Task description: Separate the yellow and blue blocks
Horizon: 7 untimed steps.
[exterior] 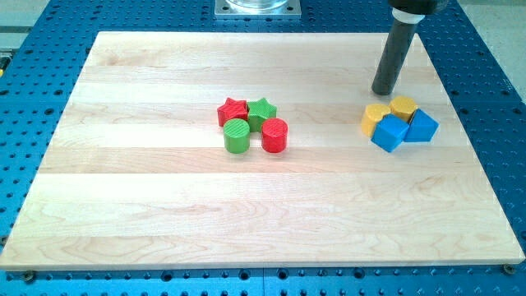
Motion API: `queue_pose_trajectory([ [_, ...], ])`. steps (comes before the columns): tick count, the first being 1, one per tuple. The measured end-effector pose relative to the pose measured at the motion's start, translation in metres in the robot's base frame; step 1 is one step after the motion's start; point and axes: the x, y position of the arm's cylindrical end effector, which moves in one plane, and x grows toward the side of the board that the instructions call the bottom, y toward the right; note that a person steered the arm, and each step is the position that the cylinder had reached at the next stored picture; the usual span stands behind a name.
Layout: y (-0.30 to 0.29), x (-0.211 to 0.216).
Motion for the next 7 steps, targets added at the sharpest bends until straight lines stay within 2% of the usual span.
queue_pose_trajectory([
  [4,-0.002,0.001],
  [5,0.029,-0.004],
  [6,0.091,-0.003],
  [7,0.108,0.023],
])
